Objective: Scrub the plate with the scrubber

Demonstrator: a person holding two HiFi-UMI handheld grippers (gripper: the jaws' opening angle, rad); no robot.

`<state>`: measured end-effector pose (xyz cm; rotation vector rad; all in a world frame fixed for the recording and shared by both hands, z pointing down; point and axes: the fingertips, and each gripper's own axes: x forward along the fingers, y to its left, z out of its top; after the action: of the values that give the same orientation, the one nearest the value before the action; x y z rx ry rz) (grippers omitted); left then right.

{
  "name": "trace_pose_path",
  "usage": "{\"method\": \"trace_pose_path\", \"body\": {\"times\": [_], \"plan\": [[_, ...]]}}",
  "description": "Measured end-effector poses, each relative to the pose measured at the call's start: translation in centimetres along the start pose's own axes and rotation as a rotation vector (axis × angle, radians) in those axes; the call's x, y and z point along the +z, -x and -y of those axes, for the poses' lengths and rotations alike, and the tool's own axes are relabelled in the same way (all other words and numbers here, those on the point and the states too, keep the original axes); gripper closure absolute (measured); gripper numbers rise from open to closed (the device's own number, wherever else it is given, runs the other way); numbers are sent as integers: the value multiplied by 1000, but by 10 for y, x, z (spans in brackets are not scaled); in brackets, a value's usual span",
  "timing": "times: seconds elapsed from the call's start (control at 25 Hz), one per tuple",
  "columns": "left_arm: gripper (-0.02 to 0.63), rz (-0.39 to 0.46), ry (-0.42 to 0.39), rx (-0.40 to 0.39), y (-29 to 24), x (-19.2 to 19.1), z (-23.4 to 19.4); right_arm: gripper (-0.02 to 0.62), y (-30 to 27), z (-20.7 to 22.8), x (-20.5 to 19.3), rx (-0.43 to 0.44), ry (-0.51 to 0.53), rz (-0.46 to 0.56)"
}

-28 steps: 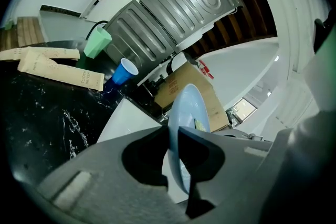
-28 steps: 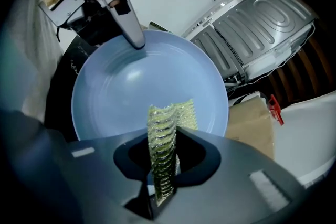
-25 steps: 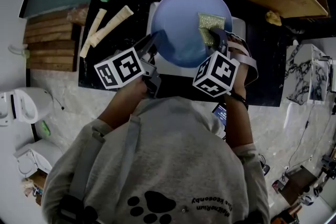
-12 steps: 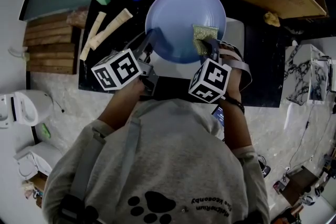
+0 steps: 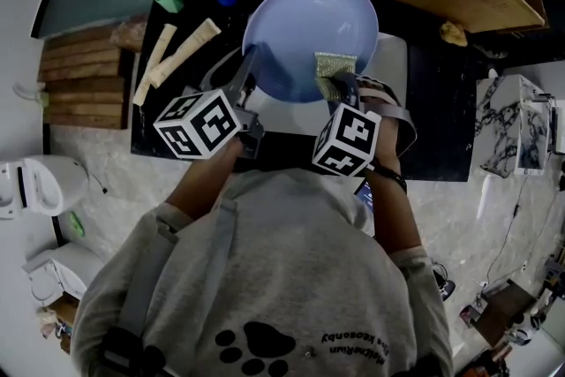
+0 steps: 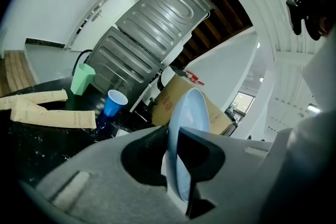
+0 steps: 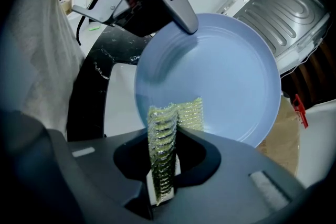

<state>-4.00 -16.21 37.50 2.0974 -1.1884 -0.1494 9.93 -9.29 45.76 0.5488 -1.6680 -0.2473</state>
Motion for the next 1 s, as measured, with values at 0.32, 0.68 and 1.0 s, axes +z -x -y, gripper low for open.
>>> {"method": "trace_pose_path", "body": {"times": [0.32, 0.68, 1.0], "plan": [[560, 20, -52, -2, 1, 4, 5, 525, -1, -23, 3, 106, 11, 8], [560, 21, -81, 20, 2, 3, 3, 525, 6, -52, 13, 278, -24, 50], [561, 19, -73, 63, 2, -3, -7, 526, 25, -69, 24, 393, -46, 98]]}}
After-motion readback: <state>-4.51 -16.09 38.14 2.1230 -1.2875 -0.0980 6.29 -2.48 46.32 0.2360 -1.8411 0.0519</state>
